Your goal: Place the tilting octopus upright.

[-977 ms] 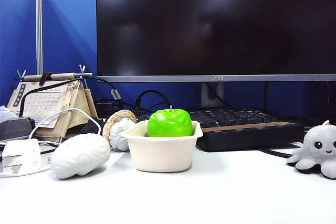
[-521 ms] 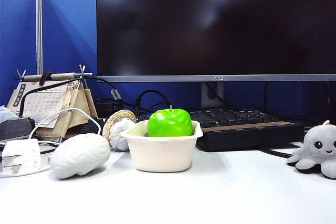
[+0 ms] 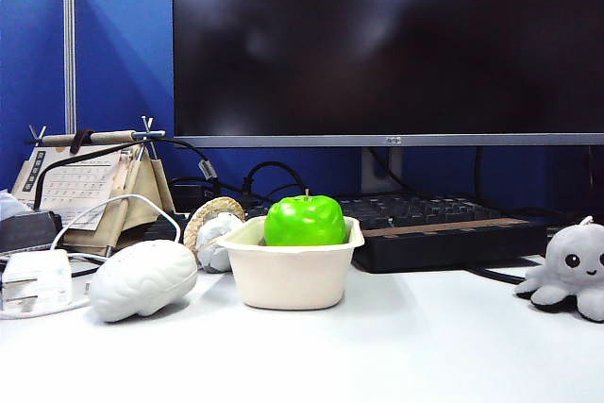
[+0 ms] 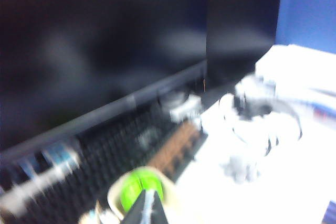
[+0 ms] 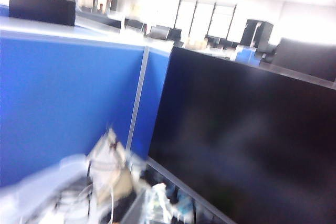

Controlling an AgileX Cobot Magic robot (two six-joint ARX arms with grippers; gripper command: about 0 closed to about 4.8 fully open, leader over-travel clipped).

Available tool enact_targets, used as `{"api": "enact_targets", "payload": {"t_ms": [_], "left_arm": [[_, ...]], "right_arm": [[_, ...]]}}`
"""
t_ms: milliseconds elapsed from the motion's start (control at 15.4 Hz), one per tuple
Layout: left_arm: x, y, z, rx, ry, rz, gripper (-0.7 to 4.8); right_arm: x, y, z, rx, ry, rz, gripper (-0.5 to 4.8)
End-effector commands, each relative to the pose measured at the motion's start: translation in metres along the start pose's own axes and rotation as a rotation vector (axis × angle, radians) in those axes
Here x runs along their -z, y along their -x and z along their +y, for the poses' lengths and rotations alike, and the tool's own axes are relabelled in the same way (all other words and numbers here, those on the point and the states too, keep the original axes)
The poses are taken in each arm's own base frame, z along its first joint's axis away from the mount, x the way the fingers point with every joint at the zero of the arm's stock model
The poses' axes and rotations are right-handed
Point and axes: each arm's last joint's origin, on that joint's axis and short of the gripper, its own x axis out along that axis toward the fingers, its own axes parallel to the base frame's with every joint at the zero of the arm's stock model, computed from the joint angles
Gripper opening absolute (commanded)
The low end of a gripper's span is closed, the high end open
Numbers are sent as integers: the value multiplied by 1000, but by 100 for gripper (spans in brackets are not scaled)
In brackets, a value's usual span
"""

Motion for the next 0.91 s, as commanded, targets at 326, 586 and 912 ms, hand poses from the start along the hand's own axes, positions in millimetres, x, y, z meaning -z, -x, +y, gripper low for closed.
{"api": "enact_targets", "payload": {"t_ms": [326, 586, 912], "left_arm": [[40, -46, 12, 14, 60, 123, -5], [43, -46, 12, 14, 70, 151, -5], [45, -45, 11, 17, 79, 178, -5]], "right_arm": [[116, -19, 79, -138, 282, 242, -1], [173, -15, 100, -168, 335, 349, -1], [187, -12, 104, -181, 367, 378, -1]]}}
